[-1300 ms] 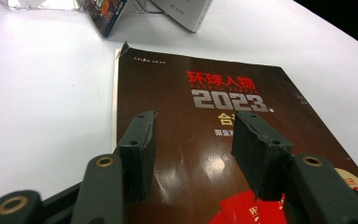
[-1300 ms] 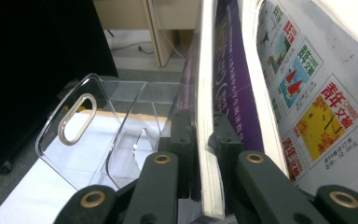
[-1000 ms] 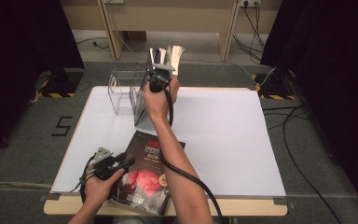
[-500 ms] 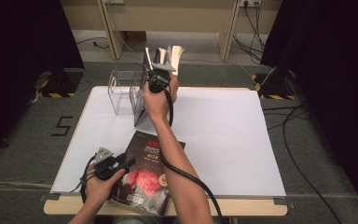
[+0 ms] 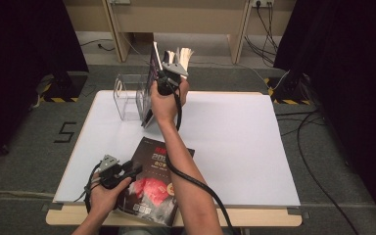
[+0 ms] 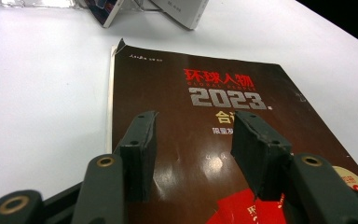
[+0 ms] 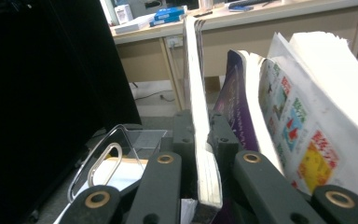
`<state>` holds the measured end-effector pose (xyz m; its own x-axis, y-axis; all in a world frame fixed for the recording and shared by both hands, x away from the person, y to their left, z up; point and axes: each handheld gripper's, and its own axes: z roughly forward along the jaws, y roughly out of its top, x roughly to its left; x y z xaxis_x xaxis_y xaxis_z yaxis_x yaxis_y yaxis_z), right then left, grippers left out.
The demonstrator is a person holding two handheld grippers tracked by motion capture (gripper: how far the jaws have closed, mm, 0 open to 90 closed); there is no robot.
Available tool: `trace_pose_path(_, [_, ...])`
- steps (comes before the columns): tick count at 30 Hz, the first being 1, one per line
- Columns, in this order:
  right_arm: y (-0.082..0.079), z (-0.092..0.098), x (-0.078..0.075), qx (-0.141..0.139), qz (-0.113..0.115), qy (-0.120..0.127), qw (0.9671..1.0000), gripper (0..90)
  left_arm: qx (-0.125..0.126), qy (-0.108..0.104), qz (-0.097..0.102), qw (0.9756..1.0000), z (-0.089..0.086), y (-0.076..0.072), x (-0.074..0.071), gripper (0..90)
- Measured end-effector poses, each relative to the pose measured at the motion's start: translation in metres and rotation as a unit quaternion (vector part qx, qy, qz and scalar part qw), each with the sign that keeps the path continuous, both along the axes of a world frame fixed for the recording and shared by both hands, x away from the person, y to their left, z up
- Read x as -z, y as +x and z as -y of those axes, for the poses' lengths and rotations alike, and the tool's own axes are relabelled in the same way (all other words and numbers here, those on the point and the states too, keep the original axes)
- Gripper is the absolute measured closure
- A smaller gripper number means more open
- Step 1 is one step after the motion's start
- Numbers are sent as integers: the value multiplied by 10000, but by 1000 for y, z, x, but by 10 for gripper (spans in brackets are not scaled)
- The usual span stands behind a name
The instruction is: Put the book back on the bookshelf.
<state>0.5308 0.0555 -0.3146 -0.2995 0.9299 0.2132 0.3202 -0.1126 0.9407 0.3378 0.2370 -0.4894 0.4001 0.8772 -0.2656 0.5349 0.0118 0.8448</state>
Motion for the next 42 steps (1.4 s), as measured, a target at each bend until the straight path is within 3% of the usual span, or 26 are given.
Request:
trace_pose_path(6, [4,-10,21,85,19,-170,9998,841,-2,-3,14,10000,-2,0,-1,496])
trace_pose_path(10, [4,-9,20,114,-15,-262,9996,827,-1,-5,0,10000,-1,1,0,497])
trace_pose_path(16, [-1,-5,15,166,-9,-462,9988,679,17,11,16,10000,1,0,0,497])
trace_pose_path(22, [-4,6,15,-53,-11,-428,9991,612,-18,-2,33,10000,0,-1,0,495])
trace_pose_path(27, [-10,13,15,-246,-92,-250,9993,563,-41,36,60,10000,0,-1,0,480])
trace_pose_path(29, [-13,14,14,-226,-34,-309,9993,557,-61,44,69,9999,-1,-1,-1,475])
trace_pose_path(31, [-17,18,10,-192,-3,-205,9996,550,-84,25,75,9999,-1,-1,-1,468])
trace_pose_path(39, [-26,29,8,-525,-326,-71,9981,541,-101,59,85,9999,-1,-1,-1,446])
trace_pose_path(42, [-30,32,10,-589,-428,-137,9972,525,-107,90,92,9999,-2,-1,-2,441])
